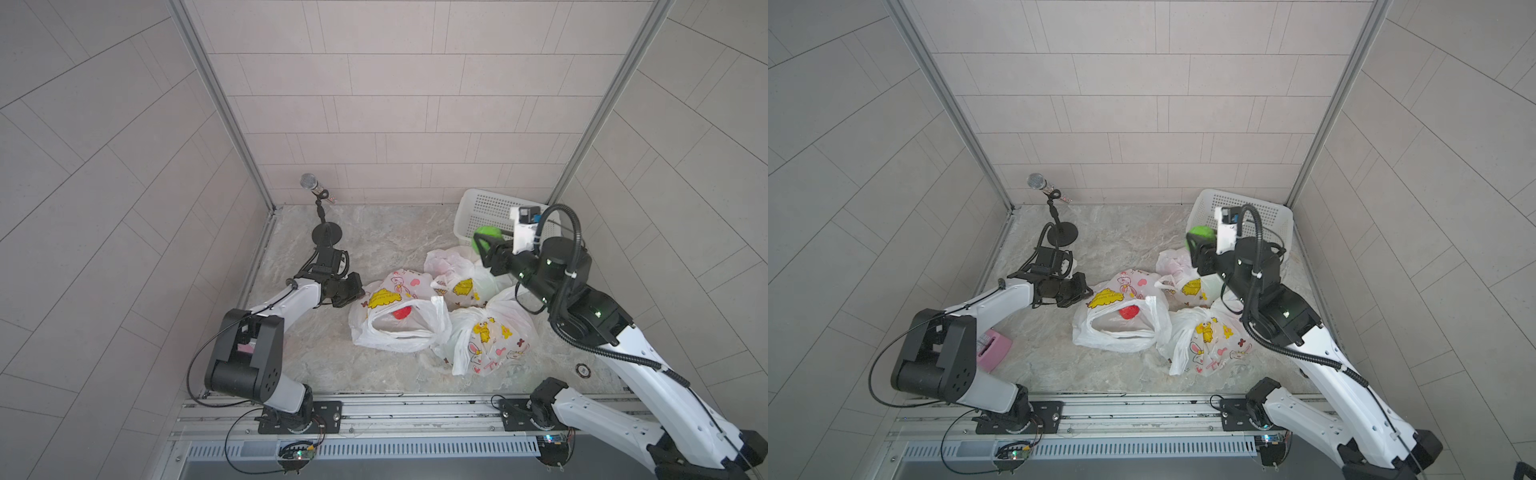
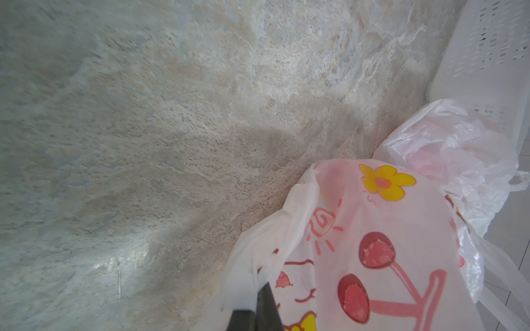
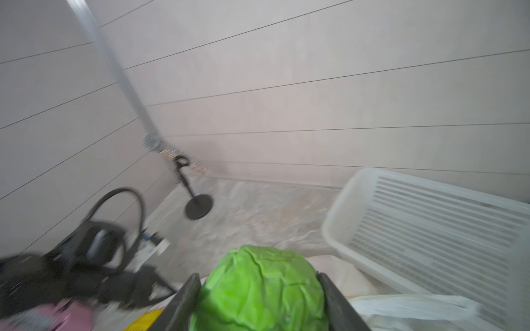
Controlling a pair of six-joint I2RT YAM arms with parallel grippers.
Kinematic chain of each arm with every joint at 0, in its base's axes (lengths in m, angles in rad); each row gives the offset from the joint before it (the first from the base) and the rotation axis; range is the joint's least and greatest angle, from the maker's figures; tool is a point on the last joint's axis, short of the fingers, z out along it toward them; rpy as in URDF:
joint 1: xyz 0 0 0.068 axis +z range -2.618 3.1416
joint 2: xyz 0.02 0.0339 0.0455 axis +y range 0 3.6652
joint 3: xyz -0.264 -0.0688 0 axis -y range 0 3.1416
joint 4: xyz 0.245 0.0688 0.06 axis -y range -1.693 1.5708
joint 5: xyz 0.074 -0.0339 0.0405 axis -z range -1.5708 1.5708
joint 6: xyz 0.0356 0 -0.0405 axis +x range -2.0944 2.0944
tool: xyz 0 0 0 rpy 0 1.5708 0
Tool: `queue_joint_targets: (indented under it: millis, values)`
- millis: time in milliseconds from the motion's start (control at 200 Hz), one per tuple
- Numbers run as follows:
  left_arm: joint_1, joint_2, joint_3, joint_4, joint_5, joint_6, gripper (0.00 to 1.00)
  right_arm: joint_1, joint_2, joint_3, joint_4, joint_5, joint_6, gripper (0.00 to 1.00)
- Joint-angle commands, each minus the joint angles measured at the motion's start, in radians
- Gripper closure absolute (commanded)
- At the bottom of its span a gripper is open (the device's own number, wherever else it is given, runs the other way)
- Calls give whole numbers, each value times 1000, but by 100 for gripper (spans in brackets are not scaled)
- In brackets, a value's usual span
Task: Untie the knot of a plastic bag & take out the apple
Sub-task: Place the apple in the basket.
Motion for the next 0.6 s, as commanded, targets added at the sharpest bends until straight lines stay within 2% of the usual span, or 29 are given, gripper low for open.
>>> queue_joint_targets:
  millis: [0,205,385,500,595]
  values:
    - [1,-24,6,2,7,16,100,-209,176,19,-32,-148,72,100]
    - [0,-41,2,2,20,26,100,-375,547,223,-36,-90,9,98]
    - [1,-37,2,18,38,27,100,-446,816,400,-29,-87,13,93]
    - [1,-44,-3,28,49,23,100,-464,940,507,-56,-94,18,86]
    - [2,-48,-1,30,48,24,100,-470,1000,565,-70,-83,12,72]
